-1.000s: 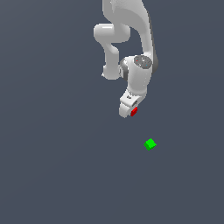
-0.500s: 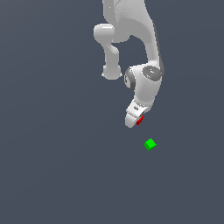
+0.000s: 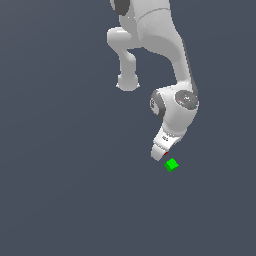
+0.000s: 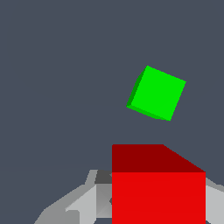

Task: Stack the red cube on top of the green cube.

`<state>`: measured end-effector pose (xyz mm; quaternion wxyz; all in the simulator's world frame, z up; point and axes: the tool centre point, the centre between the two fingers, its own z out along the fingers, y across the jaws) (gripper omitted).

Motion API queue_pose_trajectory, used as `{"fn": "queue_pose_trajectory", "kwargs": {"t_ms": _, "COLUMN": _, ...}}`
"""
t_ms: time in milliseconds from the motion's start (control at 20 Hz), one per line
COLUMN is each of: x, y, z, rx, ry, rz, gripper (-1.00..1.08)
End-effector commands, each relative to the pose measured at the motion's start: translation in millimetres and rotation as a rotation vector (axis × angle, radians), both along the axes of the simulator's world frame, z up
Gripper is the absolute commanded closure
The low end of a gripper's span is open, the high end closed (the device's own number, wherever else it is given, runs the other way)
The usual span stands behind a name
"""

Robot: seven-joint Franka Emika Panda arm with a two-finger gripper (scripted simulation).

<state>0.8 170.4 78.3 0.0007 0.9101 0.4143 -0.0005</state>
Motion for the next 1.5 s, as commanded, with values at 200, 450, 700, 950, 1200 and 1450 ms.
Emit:
{"fn": "queue_pose_trajectory", "kwargs": {"t_ms": 200, "x": 30.8, "y": 16.5, "z": -8.7, "rx": 0.000, "ry": -0.001, "rz": 0.000, "gripper": 1.08}}
{"fn": "queue_pose_trajectory", "kwargs": {"t_ms": 450, "x": 46.4, "y": 24.7, "z": -13.2, "rx": 0.000, "ry": 0.000, "rz": 0.000, "gripper": 1.08}}
{"fn": "queue_pose_trajectory", "kwargs": {"t_ms": 700, "x": 55.6, "y": 29.7, "z": -15.6, "rx": 0.001, "ry": 0.000, "rz": 0.000, "gripper": 1.08}}
{"fn": "queue_pose_trajectory", "kwargs": {"t_ms": 950, "x": 59.4, "y": 31.6, "z": -16.6, "rx": 0.001, "ry": 0.000, "rz": 0.000, "gripper": 1.08}}
{"fn": "queue_pose_trajectory", "kwargs": {"t_ms": 1200, "x": 59.5, "y": 31.6, "z": -16.6, "rx": 0.001, "ry": 0.000, "rz": 0.000, "gripper": -0.92}}
{"fn": "queue_pose_trajectory", "kwargs": {"t_ms": 1450, "x": 59.5, "y": 31.6, "z": -16.6, "rx": 0.001, "ry": 0.000, "rz": 0.000, "gripper": -0.92}}
